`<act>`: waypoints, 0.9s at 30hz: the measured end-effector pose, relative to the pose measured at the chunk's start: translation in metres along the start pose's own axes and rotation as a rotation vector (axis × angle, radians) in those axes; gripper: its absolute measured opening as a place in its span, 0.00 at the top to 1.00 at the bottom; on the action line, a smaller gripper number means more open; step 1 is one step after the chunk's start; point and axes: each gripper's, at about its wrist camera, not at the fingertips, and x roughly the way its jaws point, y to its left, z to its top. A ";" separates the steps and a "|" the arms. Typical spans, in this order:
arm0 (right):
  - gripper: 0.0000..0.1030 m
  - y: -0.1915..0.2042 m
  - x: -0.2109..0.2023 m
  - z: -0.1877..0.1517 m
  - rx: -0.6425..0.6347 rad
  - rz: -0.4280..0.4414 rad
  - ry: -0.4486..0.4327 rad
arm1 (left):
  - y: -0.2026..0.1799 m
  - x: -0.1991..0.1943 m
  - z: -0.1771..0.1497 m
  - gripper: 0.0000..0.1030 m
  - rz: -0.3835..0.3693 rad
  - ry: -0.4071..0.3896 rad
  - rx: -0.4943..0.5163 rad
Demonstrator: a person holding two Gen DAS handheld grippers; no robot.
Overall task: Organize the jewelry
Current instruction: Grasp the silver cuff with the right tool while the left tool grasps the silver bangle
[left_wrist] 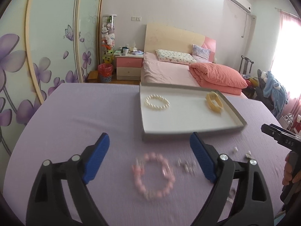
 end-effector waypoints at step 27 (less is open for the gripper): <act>0.24 0.020 0.025 -0.089 -0.120 -0.054 0.197 | -0.072 -0.036 -0.108 0.05 -0.148 0.093 0.103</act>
